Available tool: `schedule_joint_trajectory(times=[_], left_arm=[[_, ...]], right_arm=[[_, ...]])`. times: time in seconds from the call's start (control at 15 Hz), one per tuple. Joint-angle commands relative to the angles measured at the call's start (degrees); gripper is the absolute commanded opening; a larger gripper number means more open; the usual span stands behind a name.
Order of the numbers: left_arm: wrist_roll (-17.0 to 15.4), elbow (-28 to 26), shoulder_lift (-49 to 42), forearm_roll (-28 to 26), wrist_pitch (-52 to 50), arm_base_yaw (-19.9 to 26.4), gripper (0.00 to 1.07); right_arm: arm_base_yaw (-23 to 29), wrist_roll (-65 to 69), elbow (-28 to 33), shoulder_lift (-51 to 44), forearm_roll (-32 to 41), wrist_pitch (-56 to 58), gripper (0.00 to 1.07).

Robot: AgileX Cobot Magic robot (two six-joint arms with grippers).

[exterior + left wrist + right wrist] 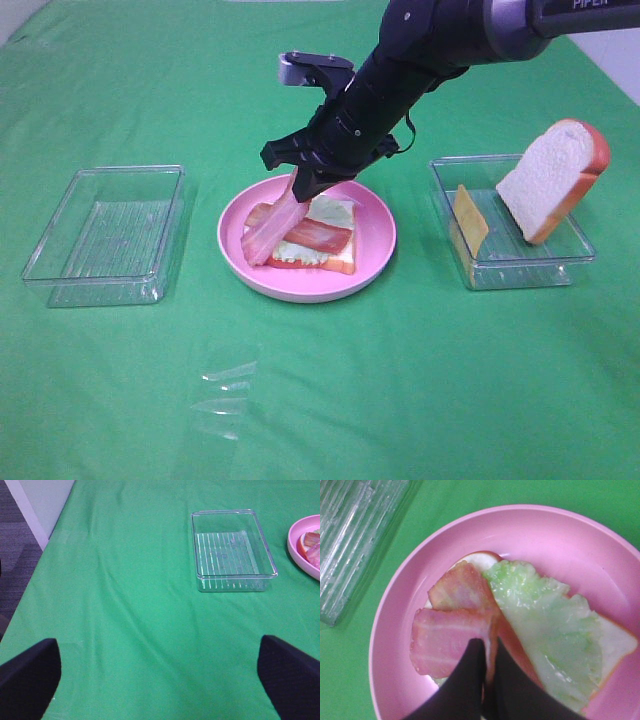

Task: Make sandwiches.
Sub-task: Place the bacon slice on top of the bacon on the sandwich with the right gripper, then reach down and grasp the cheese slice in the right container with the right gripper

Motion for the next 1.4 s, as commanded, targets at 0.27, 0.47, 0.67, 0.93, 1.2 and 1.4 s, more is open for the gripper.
schedule_joint_trajectory(times=[0.27, 0.47, 0.67, 0.93, 1.2, 1.4], left_arm=[[-0.3, 0.1, -1.1, -0.3, -0.2, -0.1, 1.0], [-0.3, 0.1, -1.1, -0.3, -0.2, -0.1, 1.0], [-0.3, 0.1, -1.1, -0.3, -0.2, -0.1, 1.0], [-0.3, 0.1, -1.1, -0.3, -0.2, -0.1, 1.0], [-0.3, 0.1, -1.1, -0.3, -0.2, -0.1, 1.0], [-0.3, 0.1, -1.1, -0.3, -0.2, -0.1, 1.0]], right_arm=[[-0.1, 5.2, -0.4, -0.3, -6.6, -0.7, 0.0], [-0.1, 5.2, -0.4, -0.3, -6.6, -0.7, 0.0], [-0.1, 5.2, -0.4, -0.3, -6.6, -0.7, 0.21], [0.0, 5.4, -0.4, -1.1, -6.6, 0.4, 0.99], [0.0, 5.4, -0.4, -4.4, -6.6, 2.8, 0.99], [-1.0, 8.4, -0.4, -10.9, -7.4, 13.1, 0.99]])
